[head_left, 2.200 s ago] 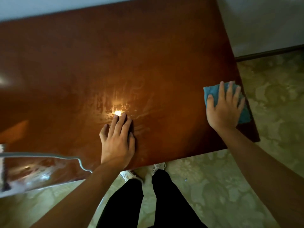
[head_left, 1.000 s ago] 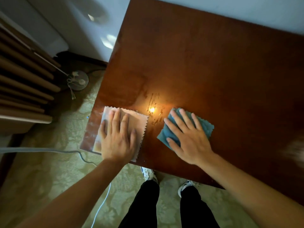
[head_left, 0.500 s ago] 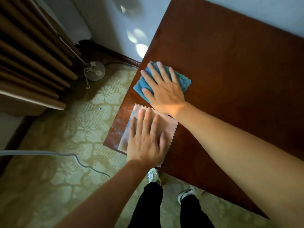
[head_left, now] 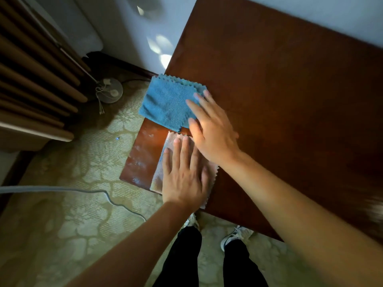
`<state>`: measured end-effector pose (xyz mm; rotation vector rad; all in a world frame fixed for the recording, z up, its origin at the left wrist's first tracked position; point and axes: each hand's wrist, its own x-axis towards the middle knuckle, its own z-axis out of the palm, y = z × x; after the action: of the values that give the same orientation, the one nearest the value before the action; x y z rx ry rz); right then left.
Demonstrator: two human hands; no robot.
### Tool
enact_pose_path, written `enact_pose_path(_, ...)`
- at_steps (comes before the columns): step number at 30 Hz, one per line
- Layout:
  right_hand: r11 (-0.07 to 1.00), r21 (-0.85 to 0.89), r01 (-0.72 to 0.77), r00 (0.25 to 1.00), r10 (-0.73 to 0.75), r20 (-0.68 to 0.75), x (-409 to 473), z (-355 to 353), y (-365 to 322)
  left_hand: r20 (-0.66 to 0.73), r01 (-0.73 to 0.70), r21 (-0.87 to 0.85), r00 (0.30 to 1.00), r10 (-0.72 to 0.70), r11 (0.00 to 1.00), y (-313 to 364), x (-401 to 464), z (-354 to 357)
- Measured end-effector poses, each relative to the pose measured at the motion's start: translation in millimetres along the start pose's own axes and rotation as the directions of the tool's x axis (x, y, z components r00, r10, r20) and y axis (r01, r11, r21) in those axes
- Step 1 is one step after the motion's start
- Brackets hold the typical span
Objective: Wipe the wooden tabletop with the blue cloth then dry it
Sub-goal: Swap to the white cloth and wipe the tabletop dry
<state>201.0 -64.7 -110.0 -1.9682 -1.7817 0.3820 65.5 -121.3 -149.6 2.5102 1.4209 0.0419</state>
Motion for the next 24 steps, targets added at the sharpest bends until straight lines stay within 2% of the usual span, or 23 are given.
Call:
enact_pose_path(2, 0.991, 0.061, -0.123, 0.988, 0.128, -0.087, -51.7, -8.8, 7.3, 0.051, -0.029, 0.002, 0.998, 0.029, 1.0, 17.8, -3.2, 6.1)
enact_pose_path(4, 0.983, 0.081, -0.163, 0.977, 0.172, -0.127, -93.4, -14.8, 14.3, 0.099, -0.026, -0.005, 0.995, 0.027, 1.0, 37.2, -3.1, 7.3)
enact_pose_path(6, 0.986, 0.069, -0.154, 0.974, 0.163, -0.155, -116.9, -16.9, 21.8, 0.064, 0.034, -0.173, 0.998, -0.023, 0.984, 50.3, -2.5, -0.9)
enact_pose_path(8, 0.996, -0.007, -0.094, 0.984, 0.092, -0.154, -123.9, -11.8, 22.4, -0.022, 0.101, -0.417, 0.992, -0.121, 0.903, 41.4, 0.3, -15.3)
enact_pose_path(10, 0.99, -0.14, 0.023, 1.0, -0.023, 0.003, -124.5, 3.6, 10.9, -0.141, 0.16, -0.463, 0.958, -0.251, 0.872, 7.2, 8.1, -30.2)
enact_pose_path(12, 0.953, -0.279, 0.122, 0.975, -0.063, 0.212, -120.8, 19.2, 0.6, -0.201, 0.31, -0.406, 0.888, -0.414, 0.86, -39.1, 23.3, -40.4)
enact_pose_path(14, 0.934, -0.336, 0.121, 0.96, -0.024, 0.28, -109.2, 30.3, -10.7, -0.089, 0.51, -0.394, 0.807, -0.584, 0.765, -83.6, 37.5, -45.5)
enact_pose_path(16, 0.928, -0.354, 0.117, 0.959, -0.013, 0.284, -93.7, 44.4, -32.9, 0.176, 0.66, -0.475, 0.72, -0.672, 0.583, -113.9, 47.9, -42.1)
enact_pose_path(18, 0.916, -0.363, 0.168, 0.951, -0.054, 0.303, -75.4, 67.6, -65.6, 0.43, 0.735, -0.574, 0.646, -0.63, 0.362, -129.0, 54.9, -40.1)
enact_pose_path(19, 0.906, -0.378, 0.191, 0.947, -0.07, 0.312, -66.9, 80.8, -82.8, 0.512, 0.736, -0.624, 0.638, -0.574, 0.262, -133.1, 55.4, -42.0)
enact_pose_path(21, 0.893, -0.408, 0.193, 0.942, -0.052, 0.332, -54.3, 97.0, -105.5, 0.572, 0.719, -0.682, 0.639, -0.513, 0.136, -137.9, 54.7, -47.5)
enact_pose_path(22, 0.892, -0.411, 0.189, 0.939, -0.042, 0.342, -52.4, 98.6, -108.0, 0.564, 0.713, -0.689, 0.639, -0.523, 0.128, -139.4, 54.5, -49.4)
enact_pose_path(23, 0.899, -0.397, 0.187, 0.937, -0.041, 0.348, -53.7, 95.9, -105.1, 0.535, 0.708, -0.679, 0.657, -0.531, 0.191, -140.3, 54.8, -50.6)
enact_pose_path(24, 0.911, -0.368, 0.188, 0.934, -0.05, 0.353, -59.0, 89.7, -97.0, 0.486, 0.695, -0.647, 0.693, -0.532, 0.315, -139.0, 55.4, -50.8)
